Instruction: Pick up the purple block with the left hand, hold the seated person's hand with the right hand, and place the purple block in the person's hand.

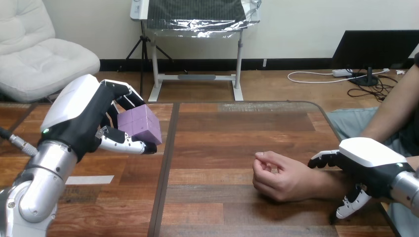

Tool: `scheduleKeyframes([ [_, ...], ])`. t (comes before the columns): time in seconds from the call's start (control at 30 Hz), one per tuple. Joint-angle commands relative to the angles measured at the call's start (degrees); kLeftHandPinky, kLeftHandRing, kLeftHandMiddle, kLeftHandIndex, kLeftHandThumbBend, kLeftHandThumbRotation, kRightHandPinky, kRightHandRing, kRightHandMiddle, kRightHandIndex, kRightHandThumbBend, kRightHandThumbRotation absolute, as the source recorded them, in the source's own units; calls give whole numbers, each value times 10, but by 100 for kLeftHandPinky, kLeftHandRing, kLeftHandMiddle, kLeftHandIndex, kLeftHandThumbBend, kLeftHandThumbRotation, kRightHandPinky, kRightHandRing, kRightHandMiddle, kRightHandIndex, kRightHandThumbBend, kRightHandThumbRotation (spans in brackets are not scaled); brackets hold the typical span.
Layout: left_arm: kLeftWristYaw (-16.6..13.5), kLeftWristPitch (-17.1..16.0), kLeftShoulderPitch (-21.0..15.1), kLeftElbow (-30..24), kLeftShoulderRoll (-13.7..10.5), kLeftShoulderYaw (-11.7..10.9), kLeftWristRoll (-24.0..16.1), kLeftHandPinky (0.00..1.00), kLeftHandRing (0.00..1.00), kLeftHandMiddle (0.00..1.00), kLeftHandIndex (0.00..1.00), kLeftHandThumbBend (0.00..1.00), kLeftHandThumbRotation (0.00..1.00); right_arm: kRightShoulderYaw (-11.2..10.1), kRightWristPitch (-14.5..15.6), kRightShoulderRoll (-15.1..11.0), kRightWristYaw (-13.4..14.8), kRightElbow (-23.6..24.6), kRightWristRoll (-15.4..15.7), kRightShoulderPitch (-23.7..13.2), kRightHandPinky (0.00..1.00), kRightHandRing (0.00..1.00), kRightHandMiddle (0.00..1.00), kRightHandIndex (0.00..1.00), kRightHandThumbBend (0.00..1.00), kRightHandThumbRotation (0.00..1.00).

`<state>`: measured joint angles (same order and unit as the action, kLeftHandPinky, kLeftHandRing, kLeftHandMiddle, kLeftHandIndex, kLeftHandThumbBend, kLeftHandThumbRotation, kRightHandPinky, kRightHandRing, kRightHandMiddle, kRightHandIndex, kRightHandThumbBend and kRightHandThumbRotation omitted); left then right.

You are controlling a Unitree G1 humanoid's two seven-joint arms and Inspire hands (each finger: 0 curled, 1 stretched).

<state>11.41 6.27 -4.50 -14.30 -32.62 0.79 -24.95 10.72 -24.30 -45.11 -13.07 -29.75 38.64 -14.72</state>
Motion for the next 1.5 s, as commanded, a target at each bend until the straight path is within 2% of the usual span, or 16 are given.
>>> scheduleKeyframes([
  [0.0,-5,-16,-20,-12,0,-18,9,27,34,42,45,70,0,25,25,20,6,-32,14,-26,68,79,79,77,88,14],
  [0.27,-3,-17,-19,-14,0,-21,14,28,35,42,44,70,0,45,41,26,16,-45,28,-36,65,76,77,75,83,16],
  [0.77,1,-17,-16,-18,-4,-26,24,30,37,43,45,68,0,78,37,35,41,-80,33,-58,54,67,69,68,77,18],
  [1.07,8,-9,-16,-25,-6,-26,18,31,39,44,45,67,0,94,32,40,44,-106,30,-73,47,60,64,64,74,18],
  [1.47,11,-14,-17,-22,-3,-29,20,33,40,45,46,67,0,105,34,50,36,-130,26,-87,39,49,56,59,76,18],
])
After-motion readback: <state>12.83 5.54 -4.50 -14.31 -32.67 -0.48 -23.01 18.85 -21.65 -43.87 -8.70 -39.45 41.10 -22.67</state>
